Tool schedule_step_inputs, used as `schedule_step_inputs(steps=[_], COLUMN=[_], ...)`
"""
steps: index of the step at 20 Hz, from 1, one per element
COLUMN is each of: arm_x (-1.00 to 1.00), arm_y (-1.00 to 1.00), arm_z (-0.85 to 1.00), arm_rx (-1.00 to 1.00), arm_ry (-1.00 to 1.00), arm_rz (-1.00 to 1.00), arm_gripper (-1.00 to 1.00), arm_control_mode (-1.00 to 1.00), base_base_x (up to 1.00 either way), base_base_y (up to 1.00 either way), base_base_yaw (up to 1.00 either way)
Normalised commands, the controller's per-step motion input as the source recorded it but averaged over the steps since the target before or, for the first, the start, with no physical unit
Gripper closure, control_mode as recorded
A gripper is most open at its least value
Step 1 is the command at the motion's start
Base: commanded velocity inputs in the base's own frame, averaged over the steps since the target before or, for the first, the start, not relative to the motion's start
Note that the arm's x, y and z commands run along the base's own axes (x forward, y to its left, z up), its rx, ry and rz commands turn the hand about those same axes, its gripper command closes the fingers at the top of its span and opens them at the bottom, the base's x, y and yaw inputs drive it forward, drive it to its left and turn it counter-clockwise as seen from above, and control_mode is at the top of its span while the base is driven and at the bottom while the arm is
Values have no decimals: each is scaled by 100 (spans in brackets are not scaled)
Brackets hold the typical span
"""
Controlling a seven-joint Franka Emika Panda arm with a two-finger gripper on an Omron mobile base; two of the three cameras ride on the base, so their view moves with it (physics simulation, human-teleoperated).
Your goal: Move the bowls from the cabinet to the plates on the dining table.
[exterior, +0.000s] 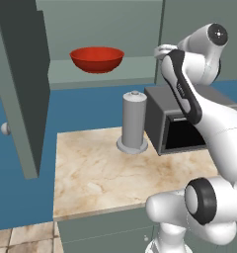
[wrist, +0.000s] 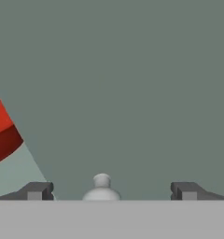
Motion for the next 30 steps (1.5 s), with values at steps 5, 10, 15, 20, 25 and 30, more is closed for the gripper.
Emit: schedule_step_inputs(steps=[5,10,15,20,25,30], arm_x=[15,9,0,0,0,0], arm_y=[0,0,0,0,0,0], arm_z=[-1,-2,0,0,0,0], arm_rx=[0,0,0,0,0,0], arm_ry=[1,2,5,0,0,0], arm_rz=[0,0,0,0,0,0], arm_gripper=[-100,-100,-100,100,100,100], arm_control_mode=[-100,-100,-100,-100,-100,-100], base_base_x=[0,0,0,0,0,0], base_base_y=[0,0,0,0,0,0], base_base_yaw=[0,0,0,0,0,0])
